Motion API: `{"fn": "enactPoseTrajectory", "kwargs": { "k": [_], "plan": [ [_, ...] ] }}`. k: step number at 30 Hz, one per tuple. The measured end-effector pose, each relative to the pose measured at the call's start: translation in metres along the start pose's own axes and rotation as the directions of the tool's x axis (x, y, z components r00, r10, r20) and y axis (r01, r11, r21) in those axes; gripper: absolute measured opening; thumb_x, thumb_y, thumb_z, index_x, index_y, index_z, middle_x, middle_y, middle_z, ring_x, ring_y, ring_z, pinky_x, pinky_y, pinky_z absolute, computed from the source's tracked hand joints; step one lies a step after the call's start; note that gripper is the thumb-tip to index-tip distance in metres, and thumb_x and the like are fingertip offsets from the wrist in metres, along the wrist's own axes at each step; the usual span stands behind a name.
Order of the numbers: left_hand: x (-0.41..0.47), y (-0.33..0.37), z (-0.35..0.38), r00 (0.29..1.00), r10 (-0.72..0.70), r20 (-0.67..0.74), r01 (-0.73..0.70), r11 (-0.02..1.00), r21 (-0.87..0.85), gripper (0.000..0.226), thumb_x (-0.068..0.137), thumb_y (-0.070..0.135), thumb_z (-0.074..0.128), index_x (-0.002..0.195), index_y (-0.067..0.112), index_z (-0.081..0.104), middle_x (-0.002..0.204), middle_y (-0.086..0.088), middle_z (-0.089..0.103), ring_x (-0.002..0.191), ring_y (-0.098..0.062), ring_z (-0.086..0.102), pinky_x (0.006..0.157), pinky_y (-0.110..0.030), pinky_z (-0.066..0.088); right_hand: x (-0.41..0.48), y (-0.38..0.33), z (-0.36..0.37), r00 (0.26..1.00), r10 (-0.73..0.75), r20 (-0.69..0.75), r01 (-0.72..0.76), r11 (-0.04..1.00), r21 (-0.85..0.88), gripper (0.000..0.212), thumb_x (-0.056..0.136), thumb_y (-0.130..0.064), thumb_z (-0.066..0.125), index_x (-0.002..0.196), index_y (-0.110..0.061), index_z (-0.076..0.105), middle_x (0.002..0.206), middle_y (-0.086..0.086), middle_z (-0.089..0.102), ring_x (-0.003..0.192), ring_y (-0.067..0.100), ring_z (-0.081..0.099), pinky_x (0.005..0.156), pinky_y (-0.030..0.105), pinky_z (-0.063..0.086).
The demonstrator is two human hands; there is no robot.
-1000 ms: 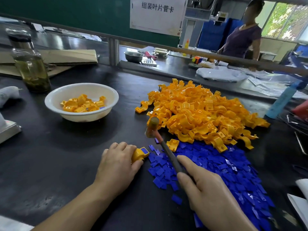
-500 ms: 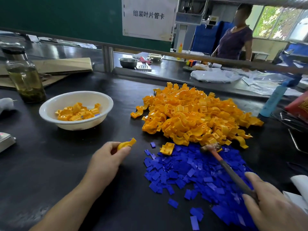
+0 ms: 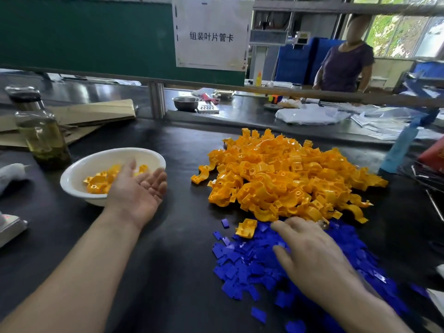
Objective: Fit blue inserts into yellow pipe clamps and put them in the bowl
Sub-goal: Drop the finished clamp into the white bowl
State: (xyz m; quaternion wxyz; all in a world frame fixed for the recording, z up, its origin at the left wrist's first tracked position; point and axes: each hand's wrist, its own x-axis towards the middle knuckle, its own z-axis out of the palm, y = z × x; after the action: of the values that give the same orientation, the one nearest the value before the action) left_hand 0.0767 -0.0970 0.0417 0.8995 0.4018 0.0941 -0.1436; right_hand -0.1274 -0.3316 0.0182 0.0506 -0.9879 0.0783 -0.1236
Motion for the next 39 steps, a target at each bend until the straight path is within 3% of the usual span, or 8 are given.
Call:
{"fn": "enactPoseTrajectory", "kwargs": {
  "k": [5,9,15,21,26,34,36,39],
  "plan": [
    [-0.023,-0.066,-0.005,0.997,-0.074,0.014,0.056,0.854,0.517,0.016,0.093,0.023,0.061,0.097,0.009,0.067,0.087,-0.005,0.07,0.066,-0.011,0.064,0.054,-0.024,0.051,0.042,-0.022,0.036,0.98,-0.088,0.178,0.108,0.989,-0.103,0.061,0.092,-0.027,0.05,0.144,-0.037,0.02,0.154,0.004,0.022,0.136,0.03,0.026,0.107,0.046,0.032],
    [-0.023,-0.098,-0.005,0.98,0.144,0.138,-0.168,0.221,0.961,0.057,0.094,0.04,0.06,0.144,0.02,0.044,0.141,-0.003,0.053,0.126,-0.021,0.052,0.101,-0.038,0.044,0.048,-0.021,0.047,0.973,-0.12,0.198,0.149,0.979,-0.142,0.051,0.092,-0.024,0.05,0.139,-0.034,0.033,0.148,0.005,0.033,0.129,0.03,0.038,0.1,0.046,0.036],
    [-0.034,-0.146,0.006,0.868,-0.019,0.496,-0.472,-0.345,0.812,0.064,0.099,0.057,0.03,0.145,0.014,0.037,0.151,-0.005,0.041,0.141,-0.019,0.033,0.119,-0.038,0.02,0.029,-0.008,0.044,0.987,-0.153,-0.041,0.148,0.982,-0.114,0.032,0.096,-0.027,0.044,0.128,-0.031,0.049,0.124,-0.005,0.057,0.111,0.019,0.052,0.089,0.037,0.042],
    [-0.05,-0.145,0.016,0.892,-0.092,0.443,-0.346,0.491,0.799,0.056,0.097,0.051,0.046,0.148,0.03,0.039,0.151,0.014,0.041,0.127,0.005,0.039,0.098,-0.011,0.029,0.011,0.007,0.02,0.956,0.151,-0.253,-0.037,0.914,0.404,0.021,0.096,-0.027,0.053,0.111,-0.029,0.067,0.102,-0.015,0.059,0.098,-0.001,0.053,0.08,0.016,0.045],
    [-0.056,-0.123,0.02,0.914,0.128,0.385,-0.386,0.564,0.73,0.029,0.096,0.031,0.058,0.125,0.034,0.06,0.113,0.024,0.063,0.098,0.006,0.059,0.07,-0.01,0.046,0.001,0.011,0.013,0.95,0.305,-0.074,-0.139,0.618,0.774,0.019,0.097,-0.033,0.05,0.097,-0.043,0.066,0.096,-0.027,0.061,0.087,-0.005,0.058,0.059,0.019,0.054],
    [-0.073,-0.138,0.021,0.827,-0.167,0.537,-0.284,0.701,0.654,0.026,0.078,0.045,0.067,0.1,0.034,0.074,0.098,-0.001,0.075,0.088,-0.014,0.071,0.072,-0.024,0.057,0.007,0.006,0.027,0.876,0.388,0.286,-0.102,-0.431,0.897,0.017,0.097,-0.01,0.048,0.096,-0.008,0.065,0.097,0.016,0.069,0.083,0.029,0.072,0.061,0.032,0.057],
    [-0.072,-0.143,0.021,0.806,-0.21,0.553,-0.238,0.74,0.628,0.03,0.075,0.044,0.07,0.102,0.031,0.074,0.099,-0.005,0.075,0.088,-0.018,0.071,0.074,-0.027,0.057,0.003,0.005,0.028,0.904,0.337,0.262,-0.113,-0.403,0.908,0.017,0.096,-0.012,0.049,0.096,-0.013,0.066,0.096,0.013,0.07,0.085,0.029,0.071,0.063,0.032,0.057],
    [-0.07,-0.145,0.02,0.803,-0.215,0.556,-0.203,0.778,0.594,0.035,0.075,0.047,0.076,0.105,0.03,0.073,0.106,-0.005,0.074,0.093,-0.023,0.069,0.083,-0.035,0.057,-0.002,0.007,0.025,0.923,0.36,0.134,-0.164,0.054,0.985,0.019,0.096,-0.024,0.052,0.089,-0.033,0.067,0.094,-0.003,0.067,0.075,0.018,0.07,0.061,0.023,0.055]
  ]
}}
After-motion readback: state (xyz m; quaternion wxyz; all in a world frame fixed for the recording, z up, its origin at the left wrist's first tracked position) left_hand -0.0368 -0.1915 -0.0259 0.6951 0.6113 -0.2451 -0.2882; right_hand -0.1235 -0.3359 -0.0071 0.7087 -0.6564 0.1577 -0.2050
